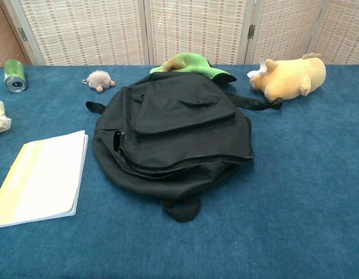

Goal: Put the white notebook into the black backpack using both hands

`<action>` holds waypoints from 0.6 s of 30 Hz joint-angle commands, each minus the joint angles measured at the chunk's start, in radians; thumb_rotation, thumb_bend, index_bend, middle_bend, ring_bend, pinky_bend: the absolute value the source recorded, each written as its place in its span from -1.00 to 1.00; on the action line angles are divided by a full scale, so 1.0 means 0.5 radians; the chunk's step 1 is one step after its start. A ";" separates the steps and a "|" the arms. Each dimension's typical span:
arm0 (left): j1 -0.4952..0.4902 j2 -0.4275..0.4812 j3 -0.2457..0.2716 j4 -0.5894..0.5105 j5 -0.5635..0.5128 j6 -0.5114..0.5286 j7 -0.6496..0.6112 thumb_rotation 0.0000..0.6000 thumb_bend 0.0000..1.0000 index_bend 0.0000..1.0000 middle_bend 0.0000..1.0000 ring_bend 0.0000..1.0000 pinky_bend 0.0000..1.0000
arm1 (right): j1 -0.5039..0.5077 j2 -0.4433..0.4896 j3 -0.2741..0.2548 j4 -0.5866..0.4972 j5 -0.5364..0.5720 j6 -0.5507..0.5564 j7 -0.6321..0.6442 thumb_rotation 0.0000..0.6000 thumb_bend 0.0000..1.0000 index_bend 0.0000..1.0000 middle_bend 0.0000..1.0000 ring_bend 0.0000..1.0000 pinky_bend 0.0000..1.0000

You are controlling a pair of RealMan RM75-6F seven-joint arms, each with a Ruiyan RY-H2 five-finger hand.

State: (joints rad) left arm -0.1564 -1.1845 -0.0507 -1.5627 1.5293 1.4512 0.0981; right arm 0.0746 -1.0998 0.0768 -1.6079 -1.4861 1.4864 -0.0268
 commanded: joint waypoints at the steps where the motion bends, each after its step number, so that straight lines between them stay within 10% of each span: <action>1: 0.001 -0.034 -0.005 0.047 0.033 0.042 -0.028 1.00 -0.82 -0.58 -0.50 -0.52 -0.69 | -0.002 0.003 0.002 -0.007 -0.005 0.007 0.009 1.00 -0.97 -1.00 -0.98 -0.97 -0.88; 18: -0.049 -0.174 0.068 0.279 0.148 -0.005 -0.127 1.00 -0.68 -0.56 -0.49 -0.53 -0.66 | -0.018 0.051 0.012 -0.030 -0.055 0.075 0.056 1.00 -0.97 -1.00 -0.98 -0.96 -0.88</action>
State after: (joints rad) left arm -0.1749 -1.2637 -0.0219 -1.4325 1.5973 1.4564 0.0364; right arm 0.0653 -1.0749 0.0833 -1.6228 -1.5135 1.5236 0.0010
